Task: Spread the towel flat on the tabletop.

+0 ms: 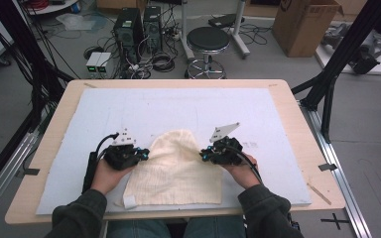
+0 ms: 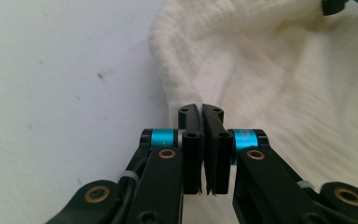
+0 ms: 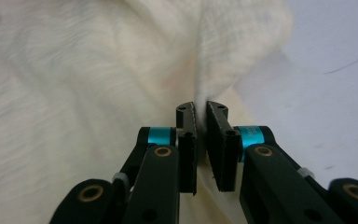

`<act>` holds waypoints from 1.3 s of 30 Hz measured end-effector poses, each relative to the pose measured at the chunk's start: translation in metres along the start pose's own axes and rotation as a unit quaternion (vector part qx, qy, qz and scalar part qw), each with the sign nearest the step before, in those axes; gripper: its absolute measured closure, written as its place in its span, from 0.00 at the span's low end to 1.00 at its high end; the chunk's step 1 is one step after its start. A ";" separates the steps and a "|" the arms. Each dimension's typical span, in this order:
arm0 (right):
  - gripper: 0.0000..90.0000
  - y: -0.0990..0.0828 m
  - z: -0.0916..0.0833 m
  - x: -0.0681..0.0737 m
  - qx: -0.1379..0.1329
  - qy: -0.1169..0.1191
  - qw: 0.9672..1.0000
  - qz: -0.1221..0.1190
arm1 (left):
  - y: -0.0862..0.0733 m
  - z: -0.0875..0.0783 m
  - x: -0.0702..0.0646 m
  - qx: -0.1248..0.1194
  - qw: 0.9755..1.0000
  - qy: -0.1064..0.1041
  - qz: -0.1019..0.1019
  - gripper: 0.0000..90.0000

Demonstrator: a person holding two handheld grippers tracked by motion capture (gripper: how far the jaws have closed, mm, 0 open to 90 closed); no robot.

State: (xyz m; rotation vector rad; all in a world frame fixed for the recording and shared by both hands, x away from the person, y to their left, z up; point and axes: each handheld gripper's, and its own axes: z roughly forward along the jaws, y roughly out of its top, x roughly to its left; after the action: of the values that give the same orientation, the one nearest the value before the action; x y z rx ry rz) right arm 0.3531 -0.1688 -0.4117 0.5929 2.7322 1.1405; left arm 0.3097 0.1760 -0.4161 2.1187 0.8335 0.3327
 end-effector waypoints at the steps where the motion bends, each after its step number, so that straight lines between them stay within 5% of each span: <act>1: 0.86 -0.004 0.003 0.009 0.005 0.029 1.000 -0.003 | -0.006 -0.003 -0.005 -0.001 1.000 -0.007 0.003 0.96; 5: 0.83 -0.006 0.005 0.022 0.016 0.048 0.999 -0.018 | -0.025 -0.012 -0.016 0.004 0.998 -0.070 0.000 0.93; 7: 0.80 -0.006 0.001 0.029 0.010 0.064 0.998 -0.027 | -0.028 -0.014 -0.018 0.009 0.994 -0.109 -0.002 0.76; 8: 0.76 -0.004 -0.004 0.032 -0.006 0.086 0.996 -0.022 | -0.028 -0.016 -0.017 0.003 0.993 -0.117 0.002 0.69; 10: 0.75 -0.003 -0.007 0.033 -0.011 0.087 0.996 -0.025 | -0.025 -0.020 -0.015 -0.014 0.992 -0.124 -0.003 0.66; 13: 0.73 0.001 -0.016 0.031 -0.013 0.074 0.997 -0.034 | -0.017 -0.024 -0.006 -0.043 0.992 -0.115 -0.024 0.58; 19: 0.75 0.007 -0.027 0.002 -0.045 0.036 0.998 -0.001 | -0.006 -0.016 0.015 -0.061 0.995 -0.065 -0.053 0.56; 29: 0.69 0.013 -0.014 -0.040 -0.047 -0.029 0.997 0.049 | -0.006 0.004 0.049 -0.056 0.990 0.020 -0.131 0.50; 34: 0.59 0.004 0.002 -0.063 -0.025 -0.031 0.994 0.098 | -0.009 0.015 0.062 -0.067 0.983 0.006 -0.173 0.46; 37: 0.58 0.002 0.010 -0.070 -0.035 -0.014 0.992 0.118 | -0.003 0.019 0.064 -0.069 0.981 -0.011 -0.179 0.46; 39: 0.62 0.003 0.015 -0.071 -0.034 -0.010 0.993 0.117 | 0.002 0.018 0.064 -0.088 0.978 -0.027 -0.185 0.49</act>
State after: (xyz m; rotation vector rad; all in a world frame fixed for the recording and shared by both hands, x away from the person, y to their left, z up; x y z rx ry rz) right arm 0.4226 -0.1853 -0.4228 0.9287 2.6485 1.2609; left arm 0.3674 0.2067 -0.4294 1.7584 1.0997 0.1451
